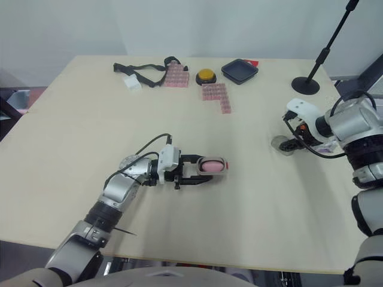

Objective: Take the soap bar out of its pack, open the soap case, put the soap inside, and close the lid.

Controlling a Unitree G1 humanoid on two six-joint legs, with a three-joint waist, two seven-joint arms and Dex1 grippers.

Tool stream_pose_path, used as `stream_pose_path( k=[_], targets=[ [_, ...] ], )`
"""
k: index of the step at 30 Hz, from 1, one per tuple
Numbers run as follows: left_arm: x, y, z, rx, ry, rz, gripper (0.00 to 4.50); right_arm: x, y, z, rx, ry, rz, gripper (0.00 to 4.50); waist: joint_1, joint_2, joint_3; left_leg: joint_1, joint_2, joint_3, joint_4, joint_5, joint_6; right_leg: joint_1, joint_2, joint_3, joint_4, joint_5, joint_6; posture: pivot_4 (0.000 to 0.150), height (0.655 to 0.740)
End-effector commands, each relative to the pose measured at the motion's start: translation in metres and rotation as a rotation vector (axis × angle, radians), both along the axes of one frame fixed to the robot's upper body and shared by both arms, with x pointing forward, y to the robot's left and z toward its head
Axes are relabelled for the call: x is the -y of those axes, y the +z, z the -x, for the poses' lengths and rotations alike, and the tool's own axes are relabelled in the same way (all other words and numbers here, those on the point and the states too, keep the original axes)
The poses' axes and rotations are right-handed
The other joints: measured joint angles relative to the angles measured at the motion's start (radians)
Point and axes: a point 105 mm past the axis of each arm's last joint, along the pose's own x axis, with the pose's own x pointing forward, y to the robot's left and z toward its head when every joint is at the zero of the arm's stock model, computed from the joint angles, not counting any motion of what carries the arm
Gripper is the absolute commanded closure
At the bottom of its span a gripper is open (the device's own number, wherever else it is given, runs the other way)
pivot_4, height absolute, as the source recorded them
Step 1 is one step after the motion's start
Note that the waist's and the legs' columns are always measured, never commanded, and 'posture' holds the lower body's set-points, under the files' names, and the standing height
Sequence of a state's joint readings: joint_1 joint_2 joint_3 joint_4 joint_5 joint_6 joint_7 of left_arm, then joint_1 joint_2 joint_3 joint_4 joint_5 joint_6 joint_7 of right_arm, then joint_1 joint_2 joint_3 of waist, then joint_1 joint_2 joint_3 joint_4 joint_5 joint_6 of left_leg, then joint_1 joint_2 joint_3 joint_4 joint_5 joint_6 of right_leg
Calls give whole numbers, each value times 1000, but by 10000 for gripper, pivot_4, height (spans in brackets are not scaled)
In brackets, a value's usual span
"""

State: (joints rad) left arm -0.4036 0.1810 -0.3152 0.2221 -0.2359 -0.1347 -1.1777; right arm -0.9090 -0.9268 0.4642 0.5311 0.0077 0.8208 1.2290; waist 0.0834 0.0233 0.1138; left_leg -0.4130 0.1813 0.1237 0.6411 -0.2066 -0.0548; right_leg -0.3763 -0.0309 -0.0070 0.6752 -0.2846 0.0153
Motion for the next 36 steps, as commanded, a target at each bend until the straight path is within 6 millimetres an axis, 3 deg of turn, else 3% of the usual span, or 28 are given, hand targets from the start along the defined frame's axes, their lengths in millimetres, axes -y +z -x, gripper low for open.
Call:
stream_pose_path(
  k=[1,14,22,26,32,36],
  targets=[
    [0,10,-2,39,5,16,24229,1,8,-6,23,-8,9,213,0,0,0,0,0,0,0,0,0,0,0,0,0,0,0,1500,7400],
    [-1,8,-1,35,16,10,24229,0,3,-11,4,-22,13,213,1,0,0,0,0,2,0,0,0,-2,0,1,3,0,0,1500,7400],
    [1,7,-1,30,18,10,24229,-1,3,-14,22,-10,12,25332,1,0,0,0,0,2,0,0,0,-2,0,2,3,0,0,1500,7400],
    [1,7,-2,28,22,11,24229,-4,6,-15,38,34,16,25493,1,0,0,0,0,2,0,0,0,-2,0,2,3,0,0,1500,7400],
    [0,6,-3,25,31,10,24229,-29,33,-8,87,281,33,25493,0,0,0,0,1,2,0,0,0,-3,0,2,4,0,0,1500,7400],
    [1,6,-5,26,39,5,24229,-70,63,8,128,496,6,25493,-4,0,0,0,1,2,0,0,0,-3,0,2,4,0,0,1500,7400]
  ],
)
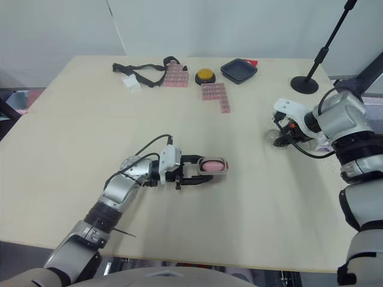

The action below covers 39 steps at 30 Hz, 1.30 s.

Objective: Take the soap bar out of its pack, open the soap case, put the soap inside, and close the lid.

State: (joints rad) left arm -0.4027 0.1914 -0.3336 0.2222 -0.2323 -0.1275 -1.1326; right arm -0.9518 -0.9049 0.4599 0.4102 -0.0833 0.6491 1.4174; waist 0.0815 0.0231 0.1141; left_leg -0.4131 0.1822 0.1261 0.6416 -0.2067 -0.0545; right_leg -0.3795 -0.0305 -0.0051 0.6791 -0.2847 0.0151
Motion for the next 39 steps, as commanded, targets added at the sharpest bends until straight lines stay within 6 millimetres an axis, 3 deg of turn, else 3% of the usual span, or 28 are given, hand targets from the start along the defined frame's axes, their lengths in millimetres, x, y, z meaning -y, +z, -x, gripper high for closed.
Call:
stream_pose_path(
  k=[1,9,15,20,26,39],
  targets=[
    [1,9,-4,34,9,15,24229,-39,41,16,64,208,-41,25493,-2,0,0,0,0,0,0,0,0,0,0,0,0,0,0,1500,7400],
    [11,14,-13,42,24,28,24229,-108,60,67,38,509,-83,25493,8,0,0,1,1,0,1,0,0,0,0,0,1,0,0,1500,7400],
    [14,15,-18,43,31,30,24229,-127,56,86,26,594,-81,25493,11,0,0,1,1,0,1,0,0,0,0,1,1,0,0,1500,7400],
    [14,15,-18,46,32,32,24229,-135,50,92,20,620,-83,25493,11,0,0,1,1,0,1,1,-1,0,0,2,2,0,0,1500,7400],
    [15,14,-17,43,32,33,24229,-138,40,85,35,614,-55,25493,10,0,0,2,0,0,1,2,-4,0,0,2,2,0,0,1500,7400],
    [15,13,-16,39,39,36,24229,-139,35,81,40,606,-11,25493,10,0,0,2,0,0,0,3,-5,0,1,2,2,0,0,1500,7400]
  ],
)
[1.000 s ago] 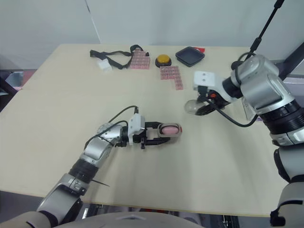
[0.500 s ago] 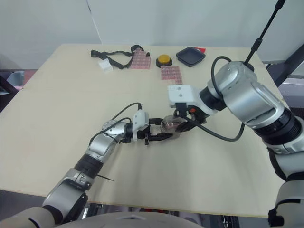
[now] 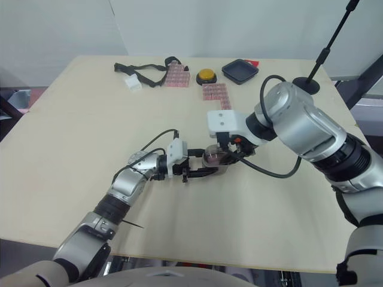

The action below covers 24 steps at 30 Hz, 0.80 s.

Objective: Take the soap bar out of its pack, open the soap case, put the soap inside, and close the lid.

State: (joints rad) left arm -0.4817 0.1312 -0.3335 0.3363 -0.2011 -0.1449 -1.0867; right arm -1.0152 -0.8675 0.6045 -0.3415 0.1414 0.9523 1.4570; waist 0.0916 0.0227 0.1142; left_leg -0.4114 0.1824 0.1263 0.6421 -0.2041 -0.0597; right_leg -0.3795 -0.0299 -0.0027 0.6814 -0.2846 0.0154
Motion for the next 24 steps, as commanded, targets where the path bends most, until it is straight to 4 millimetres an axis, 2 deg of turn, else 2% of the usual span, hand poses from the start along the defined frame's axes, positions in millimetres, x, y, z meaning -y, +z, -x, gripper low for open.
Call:
stream_pose_path(
  k=[1,24],
  targets=[
    [0,11,0,43,7,33,24229,-3,4,1,30,22,12,25493,0,0,0,0,0,0,0,0,0,0,0,0,0,0,0,1500,7400],
    [1,9,3,36,9,30,24229,-9,-4,-1,49,3,61,25493,-4,-1,0,2,0,0,0,0,0,2,0,0,0,0,0,1500,7400]
  ],
)
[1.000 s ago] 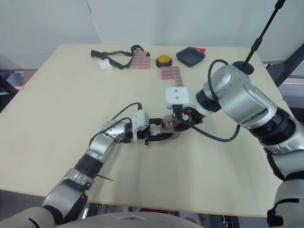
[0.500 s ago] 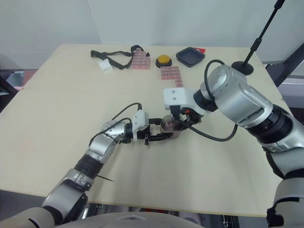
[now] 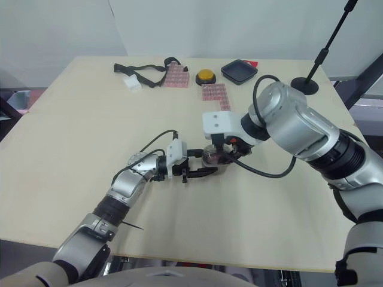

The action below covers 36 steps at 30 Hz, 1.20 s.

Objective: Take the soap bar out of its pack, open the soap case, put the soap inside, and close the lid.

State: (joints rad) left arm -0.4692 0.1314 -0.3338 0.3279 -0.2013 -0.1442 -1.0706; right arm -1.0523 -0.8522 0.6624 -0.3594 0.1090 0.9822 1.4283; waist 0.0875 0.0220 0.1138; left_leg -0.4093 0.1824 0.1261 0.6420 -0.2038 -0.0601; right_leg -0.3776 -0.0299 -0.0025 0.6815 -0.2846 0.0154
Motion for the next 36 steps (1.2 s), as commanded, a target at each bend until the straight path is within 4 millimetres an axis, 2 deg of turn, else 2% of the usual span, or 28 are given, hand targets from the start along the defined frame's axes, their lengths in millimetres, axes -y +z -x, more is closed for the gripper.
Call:
stream_pose_path(
  k=[1,30,36],
  targets=[
    [2,10,2,42,-7,23,24229,-3,-2,1,12,3,18,25493,0,0,0,0,0,0,0,0,0,0,0,0,0,0,0,1500,7400],
    [4,9,3,41,-11,22,24229,-1,-14,-7,34,-57,114,25493,-7,-1,-1,4,0,0,0,0,-1,4,0,0,-2,0,0,1500,7400],
    [3,7,4,39,-9,19,24229,-4,-11,-10,45,-46,98,25493,-9,-2,-1,9,0,0,-1,0,-1,9,0,0,-5,0,0,1500,7400]
  ],
)
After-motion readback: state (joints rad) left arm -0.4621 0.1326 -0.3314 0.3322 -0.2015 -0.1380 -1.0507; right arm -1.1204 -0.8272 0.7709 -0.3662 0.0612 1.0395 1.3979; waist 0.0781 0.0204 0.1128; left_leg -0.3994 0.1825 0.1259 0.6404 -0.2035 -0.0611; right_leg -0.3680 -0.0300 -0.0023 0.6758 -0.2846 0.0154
